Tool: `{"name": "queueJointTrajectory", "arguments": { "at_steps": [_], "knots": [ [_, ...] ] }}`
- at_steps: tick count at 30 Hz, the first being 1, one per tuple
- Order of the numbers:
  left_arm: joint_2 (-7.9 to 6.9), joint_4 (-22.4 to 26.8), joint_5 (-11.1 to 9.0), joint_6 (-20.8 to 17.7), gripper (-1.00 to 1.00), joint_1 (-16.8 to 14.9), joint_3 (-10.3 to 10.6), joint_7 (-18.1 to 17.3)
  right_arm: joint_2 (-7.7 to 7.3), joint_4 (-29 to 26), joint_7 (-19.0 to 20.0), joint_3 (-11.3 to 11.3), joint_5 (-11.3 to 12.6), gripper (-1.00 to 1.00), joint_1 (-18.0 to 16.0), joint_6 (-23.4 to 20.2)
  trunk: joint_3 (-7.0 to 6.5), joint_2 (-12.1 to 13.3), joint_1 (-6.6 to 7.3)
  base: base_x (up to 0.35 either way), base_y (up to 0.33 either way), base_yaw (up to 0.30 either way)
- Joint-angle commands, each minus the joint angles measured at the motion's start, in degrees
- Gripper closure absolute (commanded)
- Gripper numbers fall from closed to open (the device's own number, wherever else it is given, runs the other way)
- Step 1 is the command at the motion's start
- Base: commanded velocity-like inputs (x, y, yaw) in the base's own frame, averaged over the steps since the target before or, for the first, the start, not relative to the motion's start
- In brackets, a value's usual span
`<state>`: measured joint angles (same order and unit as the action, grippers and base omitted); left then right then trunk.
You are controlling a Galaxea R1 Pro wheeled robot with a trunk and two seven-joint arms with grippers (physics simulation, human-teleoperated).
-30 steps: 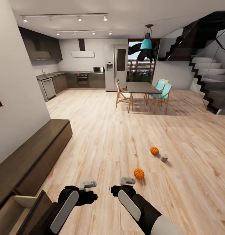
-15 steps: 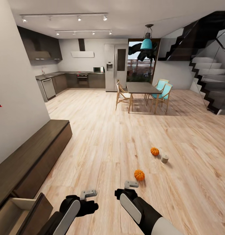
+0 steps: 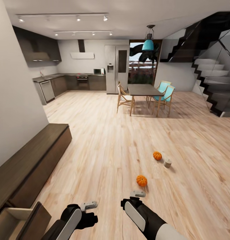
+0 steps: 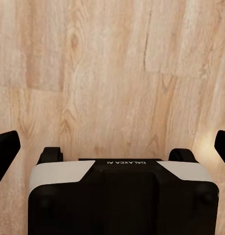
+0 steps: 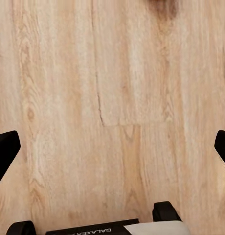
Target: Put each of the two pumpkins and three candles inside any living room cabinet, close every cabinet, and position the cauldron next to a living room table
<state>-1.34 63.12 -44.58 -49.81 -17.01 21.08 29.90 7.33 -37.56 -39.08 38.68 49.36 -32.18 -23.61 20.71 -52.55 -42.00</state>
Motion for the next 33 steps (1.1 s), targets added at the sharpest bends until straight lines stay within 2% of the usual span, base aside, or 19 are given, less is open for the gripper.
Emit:
{"name": "queueJointTrajectory", "arguments": {
  "at_steps": [1, 10, 22, 33],
  "knots": [
    [-0.07, 0.1, -0.6, 0.0, -1.0, 0.0, 0.2, 0.6, -0.03, -0.1, -0.4, 0.3, 0.3, -1.0, -0.1, -0.2, 0.03, -0.1, -0.04, 0.302, -0.055, -0.213],
    [-0.07, 0.1, -0.6, 0.0, -1.0, 0.0, 0.2, 0.6, -0.03, -0.1, -0.5, 0.3, 0.2, -1.0, -0.1, -0.3, -0.04, -0.1, -0.04, 0.318, -0.104, -0.074],
    [-0.07, 0.1, -0.6, 0.0, -1.0, 0.0, 0.2, 0.6, -0.03, -0.1, -0.5, 0.3, 0.2, -1.0, -0.1, -0.3, -0.04, -0.1, -0.04, 0.258, -0.218, -0.001],
    [-0.07, 0.1, -0.6, 0.0, -1.0, 0.0, 0.2, 0.6, -0.01, -0.1, -0.5, 0.3, 0.2, -1.0, -0.1, -0.3, -0.04, -0.1, -0.04, 0.254, -0.224, -0.093]
  ]
}}
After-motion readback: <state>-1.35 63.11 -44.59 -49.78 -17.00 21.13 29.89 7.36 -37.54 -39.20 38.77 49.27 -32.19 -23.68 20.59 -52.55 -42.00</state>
